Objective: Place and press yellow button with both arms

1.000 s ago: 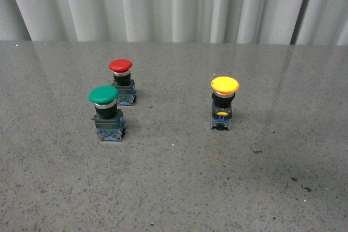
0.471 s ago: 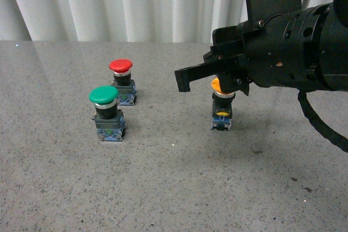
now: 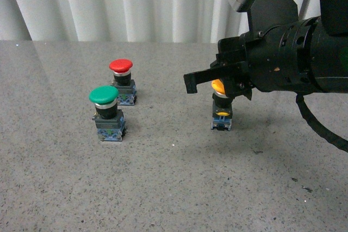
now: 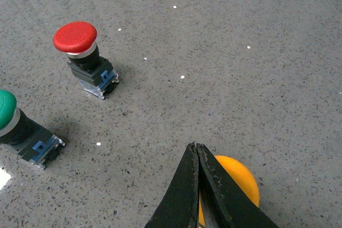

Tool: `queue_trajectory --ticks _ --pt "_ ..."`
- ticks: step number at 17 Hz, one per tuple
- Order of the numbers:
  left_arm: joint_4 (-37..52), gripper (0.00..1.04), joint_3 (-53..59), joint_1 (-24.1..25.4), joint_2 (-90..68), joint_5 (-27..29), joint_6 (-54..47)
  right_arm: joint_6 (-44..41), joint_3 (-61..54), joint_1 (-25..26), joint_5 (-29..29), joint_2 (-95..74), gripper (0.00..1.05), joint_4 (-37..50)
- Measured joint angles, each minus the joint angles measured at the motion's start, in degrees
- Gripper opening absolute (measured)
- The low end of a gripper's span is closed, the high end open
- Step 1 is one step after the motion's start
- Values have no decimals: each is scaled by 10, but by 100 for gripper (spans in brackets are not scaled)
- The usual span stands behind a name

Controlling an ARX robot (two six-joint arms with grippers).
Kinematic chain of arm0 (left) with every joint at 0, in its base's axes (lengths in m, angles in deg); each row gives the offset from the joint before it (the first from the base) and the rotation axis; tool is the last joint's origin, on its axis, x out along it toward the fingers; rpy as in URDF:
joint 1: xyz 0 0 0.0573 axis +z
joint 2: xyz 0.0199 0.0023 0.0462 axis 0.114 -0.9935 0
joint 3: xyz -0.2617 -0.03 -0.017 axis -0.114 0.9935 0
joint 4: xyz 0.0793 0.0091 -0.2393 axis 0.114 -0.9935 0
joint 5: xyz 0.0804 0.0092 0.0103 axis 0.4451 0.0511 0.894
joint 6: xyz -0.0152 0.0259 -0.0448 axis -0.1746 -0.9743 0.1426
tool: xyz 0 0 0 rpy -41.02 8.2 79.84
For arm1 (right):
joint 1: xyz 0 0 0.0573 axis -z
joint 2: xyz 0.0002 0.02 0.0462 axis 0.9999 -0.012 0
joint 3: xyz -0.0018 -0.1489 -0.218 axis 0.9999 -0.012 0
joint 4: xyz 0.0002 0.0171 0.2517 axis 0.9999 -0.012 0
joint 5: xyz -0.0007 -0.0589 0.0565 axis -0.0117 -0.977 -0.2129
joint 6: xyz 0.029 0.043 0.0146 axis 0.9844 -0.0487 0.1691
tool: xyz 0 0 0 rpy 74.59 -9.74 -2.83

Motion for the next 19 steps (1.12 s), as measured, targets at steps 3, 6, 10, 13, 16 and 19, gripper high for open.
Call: queue_trajectory --ticks 3,6,10,13,16,19 --pt "0 98 0 0 0 0 0 3 0 14 5 1 2 2" --pt "0 98 0 0 0 0 0 2 -14 12 12 4 2 5" --pt "0 98 0 0 0 0 0 2 -26 12 15 3 2 10" --pt "0 98 0 0 0 0 0 2 -23 12 15 -5 2 11" --pt "0 98 0 0 0 0 0 -2 -22 12 15 -8 2 6" --pt "0 98 0 0 0 0 0 -9 -20 16 10 -12 2 -2"
